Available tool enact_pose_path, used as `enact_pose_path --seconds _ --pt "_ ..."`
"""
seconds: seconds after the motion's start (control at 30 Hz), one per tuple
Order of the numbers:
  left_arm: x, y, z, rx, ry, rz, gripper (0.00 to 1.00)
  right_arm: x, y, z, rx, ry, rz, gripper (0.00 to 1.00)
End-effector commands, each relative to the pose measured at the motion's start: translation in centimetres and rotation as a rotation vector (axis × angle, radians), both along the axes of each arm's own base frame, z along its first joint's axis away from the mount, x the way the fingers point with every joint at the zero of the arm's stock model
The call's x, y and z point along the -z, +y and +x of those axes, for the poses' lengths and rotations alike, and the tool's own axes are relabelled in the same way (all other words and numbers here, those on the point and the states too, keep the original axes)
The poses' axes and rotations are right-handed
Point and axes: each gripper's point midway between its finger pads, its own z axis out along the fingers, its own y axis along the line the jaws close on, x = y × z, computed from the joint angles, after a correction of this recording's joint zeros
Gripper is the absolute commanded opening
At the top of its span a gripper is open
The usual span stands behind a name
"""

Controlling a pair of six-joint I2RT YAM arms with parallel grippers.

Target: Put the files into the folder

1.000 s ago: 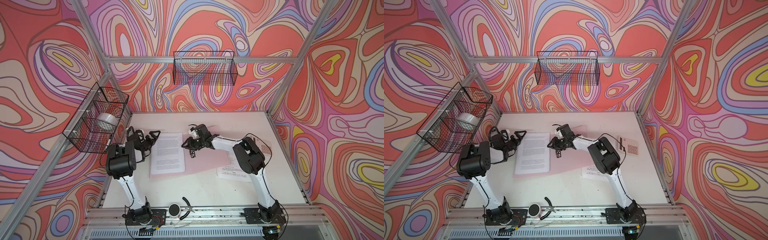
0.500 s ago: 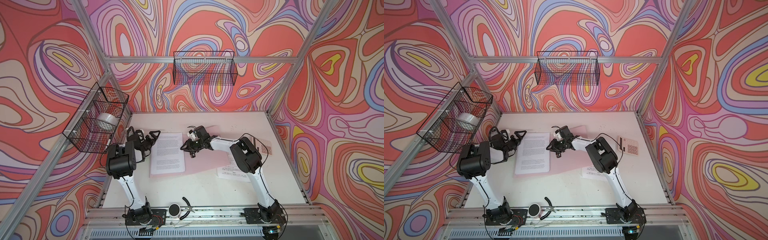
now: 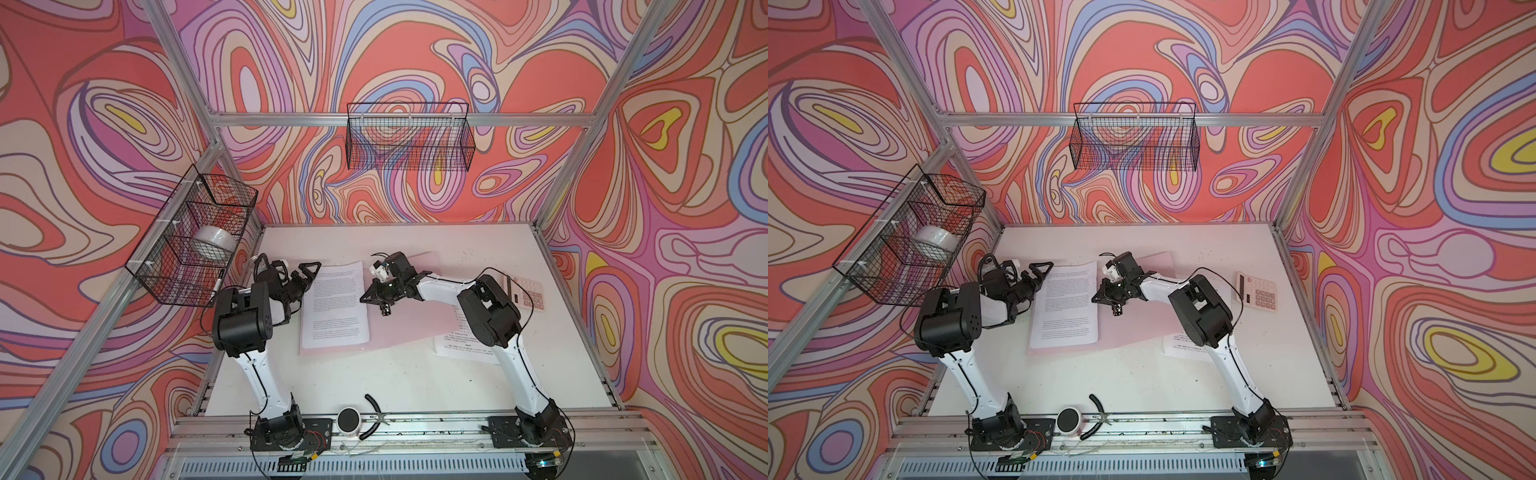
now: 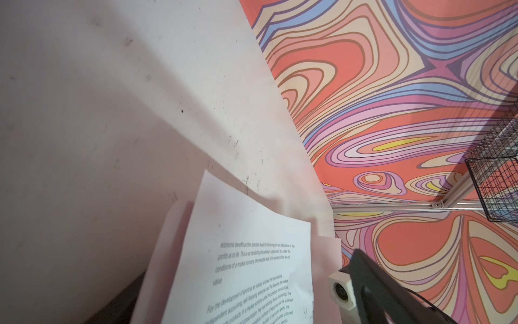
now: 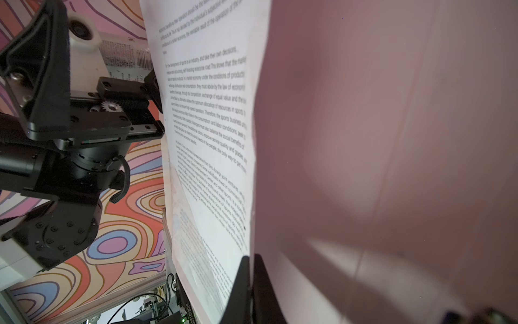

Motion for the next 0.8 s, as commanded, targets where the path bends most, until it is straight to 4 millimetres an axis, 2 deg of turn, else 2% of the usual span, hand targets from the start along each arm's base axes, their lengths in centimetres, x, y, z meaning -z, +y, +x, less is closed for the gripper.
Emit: enact_pose_path --seconds 0.0,0.53,0.63,0.77 --pt "-0.3 0.3 0.2 0.004 -0.028 -0.001 0.96 0.4 -0.1 0.7 0.004 -0.026 -0.025 0.0" --pt "-0.2 0.2 0.3 0.007 -0.026 -0.002 0.96 0.1 -2.0 1.7 0.039 -0.06 -0.044 0.0" --pt "-0.2 0.2 0.2 0.008 -0.024 -0.003 0.96 -0.1 -2.1 2.1 0.039 -0.066 -0.04 0.0" --pt "-0.2 0.2 0.3 0.008 -0.024 -0.003 0.96 -0.7 -1.2 2.2 0.003 -0.054 -0.004 0.0"
